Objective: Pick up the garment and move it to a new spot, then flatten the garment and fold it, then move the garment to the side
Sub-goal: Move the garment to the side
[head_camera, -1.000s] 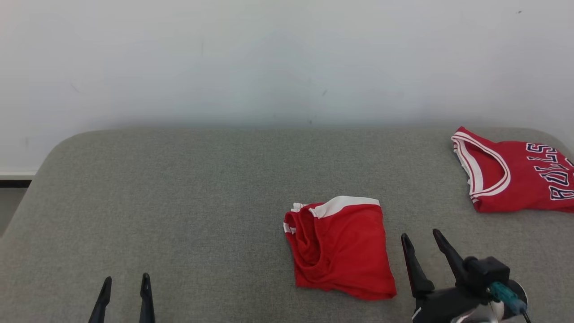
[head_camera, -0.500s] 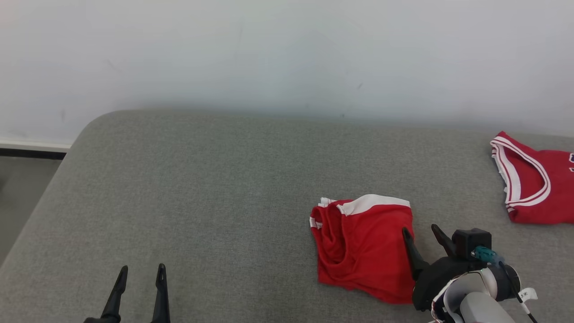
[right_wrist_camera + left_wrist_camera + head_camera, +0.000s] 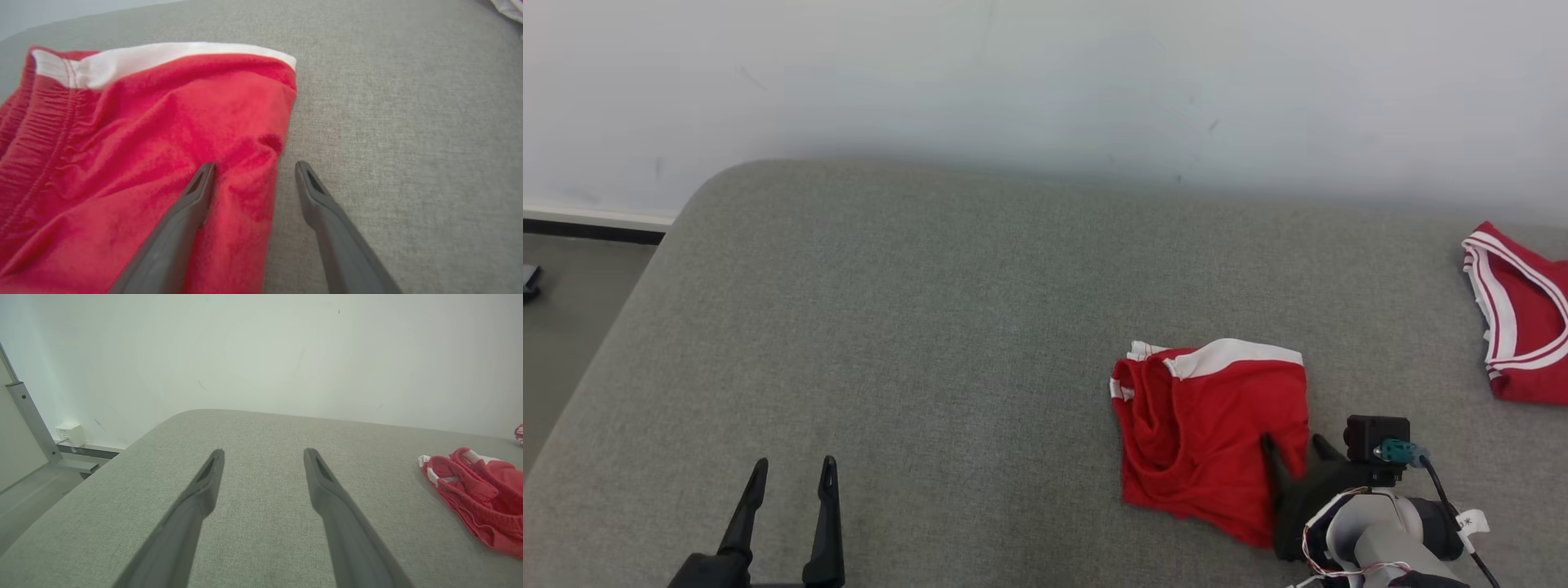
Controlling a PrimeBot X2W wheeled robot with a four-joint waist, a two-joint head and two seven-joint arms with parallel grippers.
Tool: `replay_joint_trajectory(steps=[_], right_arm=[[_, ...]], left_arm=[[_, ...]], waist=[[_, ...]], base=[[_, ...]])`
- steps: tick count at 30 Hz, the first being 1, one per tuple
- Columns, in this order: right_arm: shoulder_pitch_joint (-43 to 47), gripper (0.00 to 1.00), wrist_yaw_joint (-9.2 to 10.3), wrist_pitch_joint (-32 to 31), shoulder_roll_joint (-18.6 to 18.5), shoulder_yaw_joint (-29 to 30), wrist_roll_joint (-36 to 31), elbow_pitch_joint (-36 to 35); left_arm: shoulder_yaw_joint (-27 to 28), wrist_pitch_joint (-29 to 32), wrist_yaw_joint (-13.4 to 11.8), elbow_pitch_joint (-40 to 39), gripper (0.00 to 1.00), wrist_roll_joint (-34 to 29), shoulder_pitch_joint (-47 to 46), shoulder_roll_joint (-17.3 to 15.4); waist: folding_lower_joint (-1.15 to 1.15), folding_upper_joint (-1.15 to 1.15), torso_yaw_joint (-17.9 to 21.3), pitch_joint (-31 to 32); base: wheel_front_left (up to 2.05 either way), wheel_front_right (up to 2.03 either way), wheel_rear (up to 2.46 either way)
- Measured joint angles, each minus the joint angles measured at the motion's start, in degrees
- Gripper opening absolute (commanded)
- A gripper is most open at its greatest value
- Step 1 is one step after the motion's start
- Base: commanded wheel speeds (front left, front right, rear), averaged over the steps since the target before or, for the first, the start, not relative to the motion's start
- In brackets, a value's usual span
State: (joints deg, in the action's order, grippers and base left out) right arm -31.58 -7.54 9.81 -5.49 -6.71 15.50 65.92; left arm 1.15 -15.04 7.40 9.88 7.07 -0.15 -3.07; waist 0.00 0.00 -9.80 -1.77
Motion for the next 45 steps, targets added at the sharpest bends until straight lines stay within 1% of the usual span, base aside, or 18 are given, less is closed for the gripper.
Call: replay_joint_trajectory(steps=[3,4,5,6,9,11,17,23,27,33,36,39,40,45], right_arm=[[-1.48,1.00,0.00,-0.20,0.46,0.03,0.38,2.48],[-1.93,0.77,0.00,-0.21,0.64,-0.09,0.69,2.96],[-2.31,0.37,0.00,-0.22,0.74,-0.36,1.01,3.28],[-2.58,0.00,0.00,-0.19,0.85,-0.69,1.35,3.39],[-3.25,0.00,0.00,0.40,1.23,-1.93,1.88,3.56],[-3.81,0.00,-0.01,0.81,0.87,-2.96,2.02,3.59],[-7.32,0.00,-0.01,0.67,-1.90,-5.60,1.98,3.47],[-13.42,0.00,-0.01,-1.34,-5.50,-10.62,2.13,1.25],[-17.69,0.00,-0.01,-2.81,-9.35,-14.55,2.31,-0.85],[-25.01,0.00,-0.01,-5.34,-16.85,-20.19,5.81,-6.03],[-27.18,0.00,-0.01,-6.06,-20.41,-22.98,7.93,-8.73],[-28.70,0.00,-0.01,-7.02,-23.41,-25.37,10.25,-11.14],[-29.54,0.00,-0.01,-7.36,-25.24,-26.47,11.52,-12.40],[-31.51,0.00,-0.01,-7.62,-29.22,-27.88,14.63,-14.78]], left_arm=[[-0.19,0.00,0.01,0.13,1.00,0.01,-0.42,0.00],[-0.22,0.00,0.01,0.18,1.00,0.02,-0.60,0.01],[-0.20,0.00,0.01,0.22,1.00,0.04,-0.84,0.00],[-0.11,0.00,0.01,0.21,1.00,0.09,-1.03,0.00],[0.19,0.00,0.01,0.23,1.00,0.11,-1.08,0.00],[0.32,0.00,0.01,0.31,1.00,0.11,-1.07,0.00],[0.36,0.00,0.01,0.03,1.00,0.18,-1.48,0.02],[-0.40,-0.01,0.02,-0.91,1.00,0.54,-3.73,0.07],[-0.34,0.00,0.10,-1.76,1.00,0.60,-5.50,0.05],[-0.55,-0.01,0.11,-3.98,1.00,0.87,-9.28,-0.58],[-0.74,-0.01,0.11,-5.27,1.00,1.00,-9.93,-1.12],[-0.85,0.00,0.11,-6.79,1.00,0.55,-10.36,-1.90],[-0.69,-0.01,0.11,-8.09,1.00,0.25,-10.54,-2.56],[-0.49,0.00,0.11,-11.39,1.00,-0.26,-10.73,-4.65]], waist=[[0.00,0.00,-0.22,-0.86],[0.00,0.00,-0.30,-1.11],[0.00,0.00,-0.35,-1.35],[0.00,0.00,-0.39,-1.57],[0.00,0.00,-0.20,-2.02],[0.00,0.00,0.16,-2.22],[0.00,0.00,0.90,-3.35],[0.00,0.00,1.69,-6.51],[0.00,0.00,2.43,-9.45],[0.01,0.01,3.99,-15.06],[0.01,0.01,5.17,-17.95],[0.02,0.01,6.95,-20.38],[0.02,0.01,8.48,-21.59],[0.01,0.01,12.68,-24.27]], base=[[0.00,0.00,0.00],[0.00,0.00,0.00],[0.00,0.00,0.00],[0.00,0.00,0.00],[0.00,0.00,0.00],[0.00,0.00,0.00],[0.00,0.00,0.00],[0.00,0.00,0.00],[0.00,0.00,0.00],[0.00,0.00,0.00],[0.00,0.00,0.00],[0.00,0.00,0.00],[0.00,0.00,0.00],[0.00,0.00,0.00]])
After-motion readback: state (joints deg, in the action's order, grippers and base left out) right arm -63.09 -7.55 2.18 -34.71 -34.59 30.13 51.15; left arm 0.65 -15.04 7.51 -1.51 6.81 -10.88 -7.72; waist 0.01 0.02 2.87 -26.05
